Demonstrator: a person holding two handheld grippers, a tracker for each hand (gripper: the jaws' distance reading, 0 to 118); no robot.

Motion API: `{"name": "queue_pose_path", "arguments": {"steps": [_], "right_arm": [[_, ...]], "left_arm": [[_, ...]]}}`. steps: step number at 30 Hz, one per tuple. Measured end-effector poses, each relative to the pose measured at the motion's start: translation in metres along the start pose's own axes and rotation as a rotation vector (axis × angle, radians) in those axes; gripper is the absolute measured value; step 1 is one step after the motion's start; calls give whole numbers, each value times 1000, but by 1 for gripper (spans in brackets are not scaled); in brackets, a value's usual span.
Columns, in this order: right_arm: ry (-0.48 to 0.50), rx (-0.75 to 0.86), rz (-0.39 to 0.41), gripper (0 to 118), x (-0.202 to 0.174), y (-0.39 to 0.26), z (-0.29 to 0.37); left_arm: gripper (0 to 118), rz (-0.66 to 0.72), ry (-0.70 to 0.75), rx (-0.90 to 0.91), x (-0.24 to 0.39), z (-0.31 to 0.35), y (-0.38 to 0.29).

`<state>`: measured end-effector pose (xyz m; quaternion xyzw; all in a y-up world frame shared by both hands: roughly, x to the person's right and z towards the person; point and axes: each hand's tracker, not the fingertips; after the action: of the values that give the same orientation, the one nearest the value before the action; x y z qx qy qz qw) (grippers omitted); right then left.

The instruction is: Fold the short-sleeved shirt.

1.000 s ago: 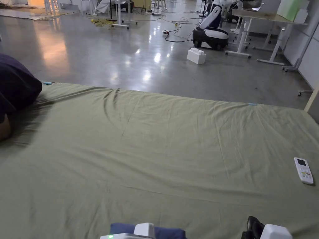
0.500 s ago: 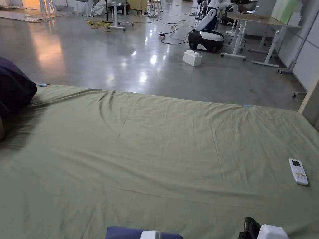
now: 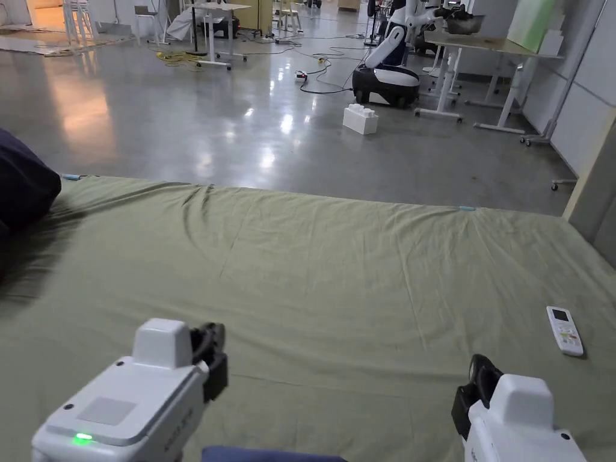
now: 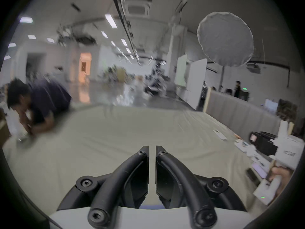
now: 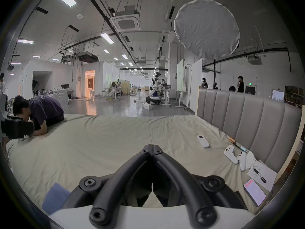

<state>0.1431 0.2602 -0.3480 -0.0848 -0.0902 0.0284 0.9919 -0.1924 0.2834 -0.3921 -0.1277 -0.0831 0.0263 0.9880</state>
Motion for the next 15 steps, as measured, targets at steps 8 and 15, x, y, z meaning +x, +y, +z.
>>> {"name": "queue_pose_path", "arguments": {"steps": [8, 15], "right_arm": [[-16, 94, 39, 0, -8, 25, -2], [14, 26, 44, 0, -15, 8, 10]], "left_arm": [[7, -86, 177, 95, -20, 8, 8], [7, -88, 216, 10, -25, 17, -2]]}}
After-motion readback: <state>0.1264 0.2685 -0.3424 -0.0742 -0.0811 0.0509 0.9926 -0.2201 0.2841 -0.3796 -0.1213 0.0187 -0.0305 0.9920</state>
